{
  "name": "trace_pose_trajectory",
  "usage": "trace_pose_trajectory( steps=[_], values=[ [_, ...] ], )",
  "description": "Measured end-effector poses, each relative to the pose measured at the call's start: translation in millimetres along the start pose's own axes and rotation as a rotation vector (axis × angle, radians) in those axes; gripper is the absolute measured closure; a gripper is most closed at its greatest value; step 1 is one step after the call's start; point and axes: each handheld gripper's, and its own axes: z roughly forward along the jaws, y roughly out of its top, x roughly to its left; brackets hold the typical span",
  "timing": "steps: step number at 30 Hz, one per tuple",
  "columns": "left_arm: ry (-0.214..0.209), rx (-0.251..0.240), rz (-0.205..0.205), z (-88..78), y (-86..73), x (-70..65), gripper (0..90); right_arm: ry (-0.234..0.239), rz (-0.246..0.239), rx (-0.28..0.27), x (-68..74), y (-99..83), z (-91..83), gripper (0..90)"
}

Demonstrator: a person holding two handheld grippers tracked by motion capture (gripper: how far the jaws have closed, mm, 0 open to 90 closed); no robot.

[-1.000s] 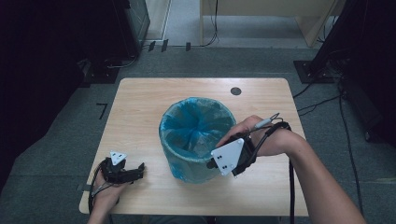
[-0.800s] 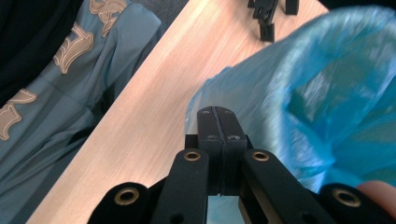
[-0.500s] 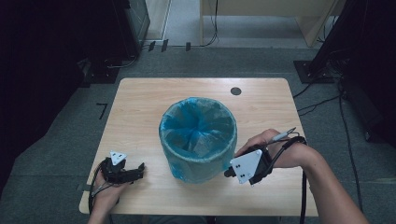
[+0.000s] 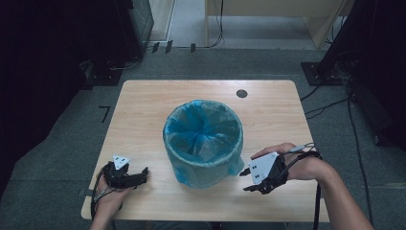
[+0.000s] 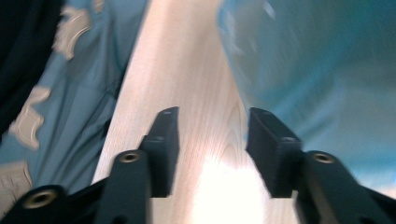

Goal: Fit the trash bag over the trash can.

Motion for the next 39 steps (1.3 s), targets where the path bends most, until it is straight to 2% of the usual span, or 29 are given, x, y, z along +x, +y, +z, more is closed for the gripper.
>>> trace_pose_trajectory(
  steps=[3,5,7,11,13,18,24,36,39],
  values=[
    [0.000,-0.001,-0.002,0.0,0.0,-0.2,0.0,-0.025,0.145,-0.011,-0.9,-9.8,2.5,39.9],
    [0.001,0.000,-0.002,0.0,0.0,-0.1,0.0,-0.024,0.239,-0.031,-1.9,-16.4,3.7,29.4],
    [0.000,0.000,-0.001,0.0,0.1,-0.1,0.0,-0.046,0.302,-0.039,-1.9,-22.1,5.2,20.8],
    [0.000,0.000,-0.002,0.0,0.0,-0.1,0.0,-0.118,0.428,-0.040,-2.6,-33.2,10.8,4.0],
    [0.000,0.000,-0.002,0.0,0.1,-0.1,0.0,-0.143,0.476,-0.051,-2.9,-37.9,13.6,0.0],
    [0.000,0.000,-0.002,0.0,0.1,-0.1,0.0,-0.244,0.586,-0.076,-7.0,-54.4,21.2,0.0],
    [-0.004,0.001,0.004,0.5,0.6,0.1,0.0,-0.354,0.723,-0.076,-12.9,-76.9,26.4,0.0],
    [-0.005,0.000,0.004,0.6,0.7,0.1,0.0,-0.516,0.959,-0.099,-7.8,-117.3,29.4,0.0],
    [-0.005,0.000,0.002,0.7,0.8,0.0,0.0,-0.548,1.003,-0.105,-4.4,-126.1,28.6,0.0]
  ],
)
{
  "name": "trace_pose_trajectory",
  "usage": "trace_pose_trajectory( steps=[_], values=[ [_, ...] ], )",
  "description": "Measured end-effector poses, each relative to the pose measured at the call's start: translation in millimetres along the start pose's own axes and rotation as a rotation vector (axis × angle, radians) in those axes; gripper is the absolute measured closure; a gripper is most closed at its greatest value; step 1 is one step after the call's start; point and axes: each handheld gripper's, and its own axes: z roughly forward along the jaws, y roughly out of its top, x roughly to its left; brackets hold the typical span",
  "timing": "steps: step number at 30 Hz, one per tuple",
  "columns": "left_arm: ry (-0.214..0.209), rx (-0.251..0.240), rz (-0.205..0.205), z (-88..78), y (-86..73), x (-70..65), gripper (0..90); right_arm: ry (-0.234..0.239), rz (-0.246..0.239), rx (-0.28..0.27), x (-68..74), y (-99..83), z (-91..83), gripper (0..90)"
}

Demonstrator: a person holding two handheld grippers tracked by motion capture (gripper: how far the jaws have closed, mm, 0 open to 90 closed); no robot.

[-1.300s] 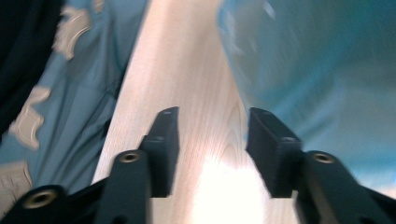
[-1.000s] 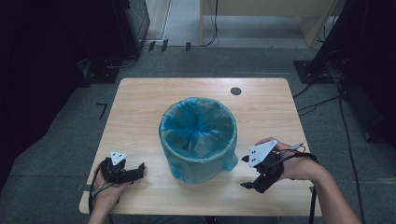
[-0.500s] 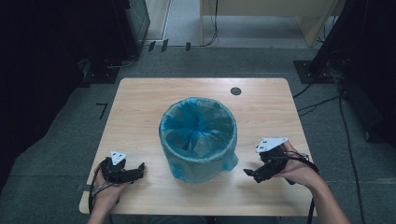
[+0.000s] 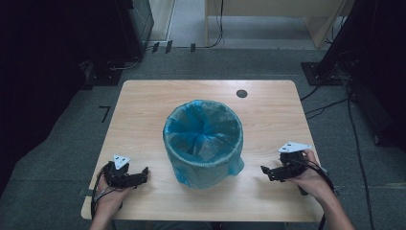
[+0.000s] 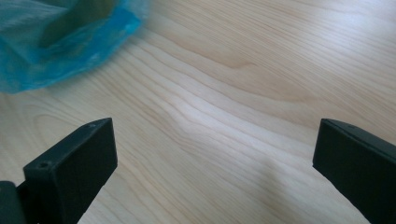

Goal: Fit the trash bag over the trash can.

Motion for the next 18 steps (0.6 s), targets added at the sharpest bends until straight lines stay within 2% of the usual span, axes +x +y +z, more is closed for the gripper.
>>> trace_pose_trajectory(
  steps=[7,10,18],
  values=[
    [0.001,0.000,0.001,0.0,0.0,0.0,0.0,-0.060,0.065,-0.001,-11.6,-17.7,-5.7,0.0],
    [0.002,-0.001,-0.001,0.1,0.0,-0.2,0.0,-0.091,0.109,-0.004,-18.2,-24.9,-8.1,0.0],
    [0.006,0.000,-0.004,0.2,0.1,-0.6,0.0,-0.135,0.183,-0.014,-28.0,-41.2,-15.9,0.0]
  ],
)
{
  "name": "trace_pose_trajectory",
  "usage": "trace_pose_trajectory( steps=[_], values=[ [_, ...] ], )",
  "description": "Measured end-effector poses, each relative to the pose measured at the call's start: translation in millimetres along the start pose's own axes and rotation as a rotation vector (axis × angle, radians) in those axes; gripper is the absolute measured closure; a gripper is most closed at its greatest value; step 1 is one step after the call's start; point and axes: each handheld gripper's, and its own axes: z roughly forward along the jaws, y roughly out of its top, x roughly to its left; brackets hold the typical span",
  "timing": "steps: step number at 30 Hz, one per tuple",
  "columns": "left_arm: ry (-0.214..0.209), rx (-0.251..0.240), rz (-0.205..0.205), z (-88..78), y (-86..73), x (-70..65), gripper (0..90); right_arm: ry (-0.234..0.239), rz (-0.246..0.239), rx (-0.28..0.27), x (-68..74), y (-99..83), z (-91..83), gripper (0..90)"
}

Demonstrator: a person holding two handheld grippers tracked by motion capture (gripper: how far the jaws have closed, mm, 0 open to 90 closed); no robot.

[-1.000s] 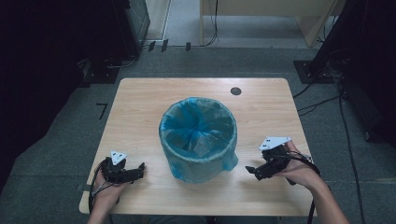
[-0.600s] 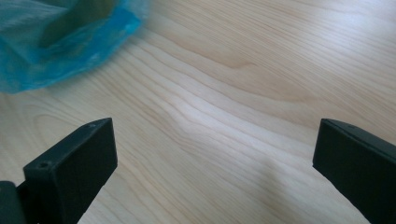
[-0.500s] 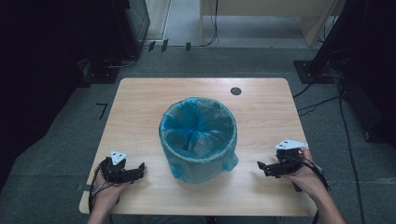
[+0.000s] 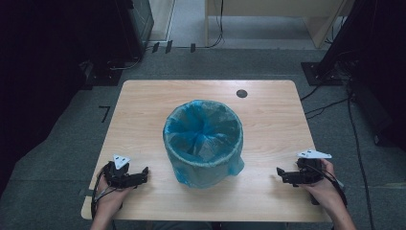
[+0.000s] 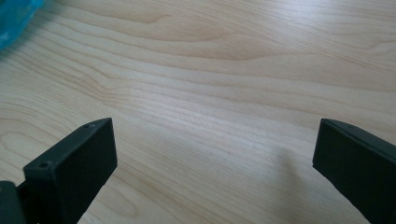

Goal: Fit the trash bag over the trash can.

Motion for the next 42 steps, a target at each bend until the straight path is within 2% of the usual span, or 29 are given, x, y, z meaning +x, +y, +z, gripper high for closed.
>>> trace_pose_trajectory(
  steps=[7,14,20,29,42],
  values=[
    [0.000,0.001,0.000,-0.1,0.1,0.0,0.0,-0.032,0.064,-0.019,-10.1,-11.4,-6.1,0.0],
    [0.001,0.001,-0.001,0.0,0.1,-0.1,0.0,-0.061,0.080,-0.023,-17.5,-22.2,-13.7,0.0],
    [0.002,0.001,-0.002,0.0,0.2,-0.3,0.0,-0.063,0.100,-0.017,-21.2,-32.4,-16.7,0.0],
    [0.003,0.001,-0.003,0.1,0.2,-0.4,0.0,-0.076,0.109,-0.019,-24.4,-45.3,-23.1,0.0],
    [0.003,0.000,-0.004,0.2,0.2,-0.4,0.0,-0.126,0.066,-0.076,-21.8,-62.2,-27.5,0.0]
  ],
)
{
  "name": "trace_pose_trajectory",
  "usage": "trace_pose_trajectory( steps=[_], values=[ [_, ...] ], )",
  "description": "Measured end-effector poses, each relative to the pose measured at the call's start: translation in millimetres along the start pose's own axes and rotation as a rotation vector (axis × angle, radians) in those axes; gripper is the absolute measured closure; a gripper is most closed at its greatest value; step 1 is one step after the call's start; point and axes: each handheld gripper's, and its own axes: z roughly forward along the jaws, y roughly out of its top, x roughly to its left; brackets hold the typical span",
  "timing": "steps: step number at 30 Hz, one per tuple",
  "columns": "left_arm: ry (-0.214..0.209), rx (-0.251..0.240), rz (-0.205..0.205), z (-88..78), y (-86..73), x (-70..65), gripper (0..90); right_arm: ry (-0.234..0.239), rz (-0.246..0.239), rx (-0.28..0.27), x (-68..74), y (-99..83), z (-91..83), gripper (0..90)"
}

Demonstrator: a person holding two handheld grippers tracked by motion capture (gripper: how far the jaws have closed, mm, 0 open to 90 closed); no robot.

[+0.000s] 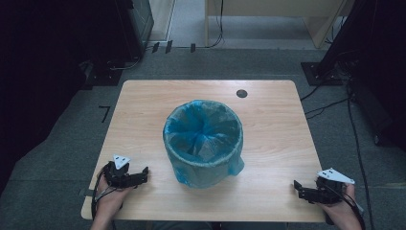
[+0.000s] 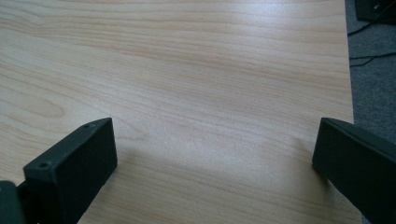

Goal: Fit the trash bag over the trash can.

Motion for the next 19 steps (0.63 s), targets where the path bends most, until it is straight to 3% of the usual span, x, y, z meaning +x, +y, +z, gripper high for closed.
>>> trace_pose_trajectory(
  steps=[6,19],
  values=[
    [0.000,0.000,0.000,0.0,0.0,0.0,0.0,-0.033,0.003,-0.002,4.9,-2.5,-0.7,0.0],
    [-0.008,0.001,0.008,2.1,2.0,-0.7,0.0,-0.032,0.000,-0.002,4.8,-2.5,-0.5,0.0]
  ],
)
